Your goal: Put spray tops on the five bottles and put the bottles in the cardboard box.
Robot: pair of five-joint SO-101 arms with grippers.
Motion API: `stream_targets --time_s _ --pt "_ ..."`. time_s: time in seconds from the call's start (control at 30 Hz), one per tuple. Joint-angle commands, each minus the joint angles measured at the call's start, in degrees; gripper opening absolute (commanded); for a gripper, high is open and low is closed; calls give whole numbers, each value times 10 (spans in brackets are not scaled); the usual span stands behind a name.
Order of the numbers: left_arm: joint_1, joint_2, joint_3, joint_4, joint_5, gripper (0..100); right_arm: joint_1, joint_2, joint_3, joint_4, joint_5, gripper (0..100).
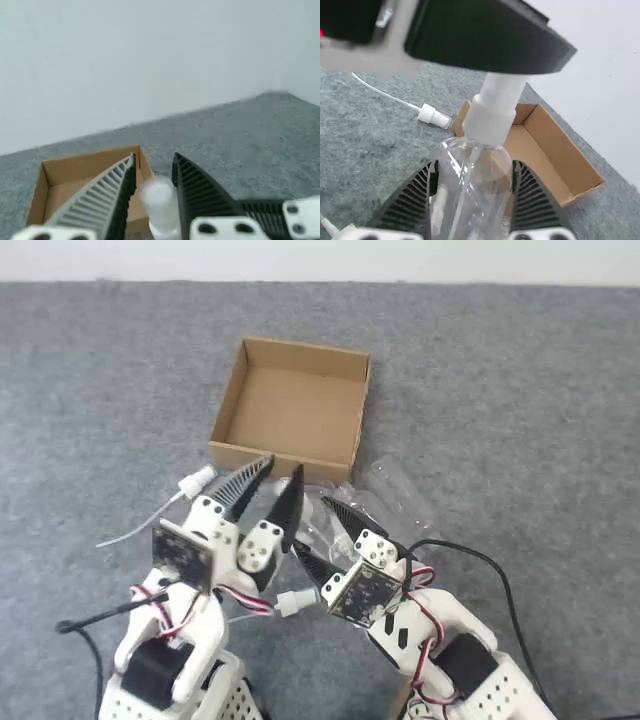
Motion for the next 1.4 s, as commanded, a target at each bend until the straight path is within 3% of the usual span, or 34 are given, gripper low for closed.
stream_targets --time_s 0.0,0.23,0.73,1.1,1.23,1.37 --pt "9 -10 -5 5 -11 108 2 -12 -41 -4 4 7" --pt "9 -10 -6 6 -11 108 49 -12 -41 -9 1 7" --pt "9 -10 -81 79 -7 114 51 -12 -12 -31 1 7" --pt "8 -10 -133 126 33 190 52 -7 -12 -29 1 7" --pt "8 -10 -152 144 33 197 85 -7 -17 -35 -4 7" --pt "8 -10 -149 144 30 196 133 -6 -57 -34 -62 7"
